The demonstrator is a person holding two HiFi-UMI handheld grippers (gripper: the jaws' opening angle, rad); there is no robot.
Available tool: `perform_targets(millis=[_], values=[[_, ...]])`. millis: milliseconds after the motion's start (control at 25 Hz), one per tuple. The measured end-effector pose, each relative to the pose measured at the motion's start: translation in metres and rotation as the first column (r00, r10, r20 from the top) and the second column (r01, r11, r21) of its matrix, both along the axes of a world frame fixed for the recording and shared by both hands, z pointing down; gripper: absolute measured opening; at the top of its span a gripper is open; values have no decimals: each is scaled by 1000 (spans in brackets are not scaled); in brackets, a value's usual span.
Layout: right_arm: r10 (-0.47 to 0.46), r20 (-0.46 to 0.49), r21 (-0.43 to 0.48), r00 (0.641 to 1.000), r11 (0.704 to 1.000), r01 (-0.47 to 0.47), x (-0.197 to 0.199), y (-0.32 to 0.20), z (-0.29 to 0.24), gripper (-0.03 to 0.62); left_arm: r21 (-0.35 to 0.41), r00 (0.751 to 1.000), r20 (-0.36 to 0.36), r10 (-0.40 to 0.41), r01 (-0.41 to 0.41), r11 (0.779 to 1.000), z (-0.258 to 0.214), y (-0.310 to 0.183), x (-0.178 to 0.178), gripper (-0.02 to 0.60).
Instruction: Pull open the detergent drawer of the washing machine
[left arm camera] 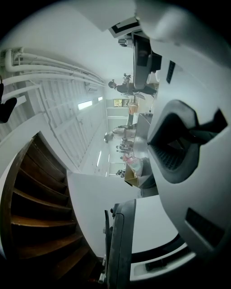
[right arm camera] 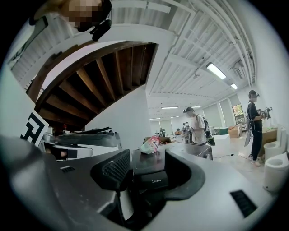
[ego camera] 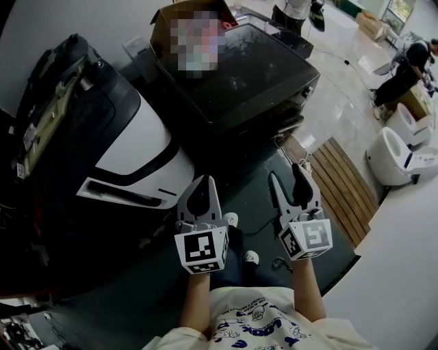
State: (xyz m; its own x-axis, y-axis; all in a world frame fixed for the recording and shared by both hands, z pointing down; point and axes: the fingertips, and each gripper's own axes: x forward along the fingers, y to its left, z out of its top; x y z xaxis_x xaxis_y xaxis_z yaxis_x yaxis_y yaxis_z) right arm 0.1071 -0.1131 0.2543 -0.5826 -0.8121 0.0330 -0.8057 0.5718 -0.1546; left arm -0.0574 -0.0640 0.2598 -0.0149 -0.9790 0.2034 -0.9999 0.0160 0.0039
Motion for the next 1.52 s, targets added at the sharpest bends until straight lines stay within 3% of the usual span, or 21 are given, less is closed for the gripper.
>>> perform_targets(millis=[600, 920, 1200, 1520], values=[[-3, 45, -72, 999, 997, 6, -63, -101, 35, 241, -42, 997, 3, 79, -79, 996, 22, -117, -47, 14], [7, 171, -180, 985, 983, 24, -80, -133, 73, 241, -89, 992, 0, 129, -129, 988, 51, -155, -55, 14], [42, 319, -283, 947, 958, 53, -89, -151, 116, 241, -119, 987, 5, 162, -160, 980, 78, -178, -58, 14], [77, 498, -384, 863, 913, 140, -100, -164, 163, 239, -136, 984, -17, 176, -177, 975, 107, -194, -62, 14]])
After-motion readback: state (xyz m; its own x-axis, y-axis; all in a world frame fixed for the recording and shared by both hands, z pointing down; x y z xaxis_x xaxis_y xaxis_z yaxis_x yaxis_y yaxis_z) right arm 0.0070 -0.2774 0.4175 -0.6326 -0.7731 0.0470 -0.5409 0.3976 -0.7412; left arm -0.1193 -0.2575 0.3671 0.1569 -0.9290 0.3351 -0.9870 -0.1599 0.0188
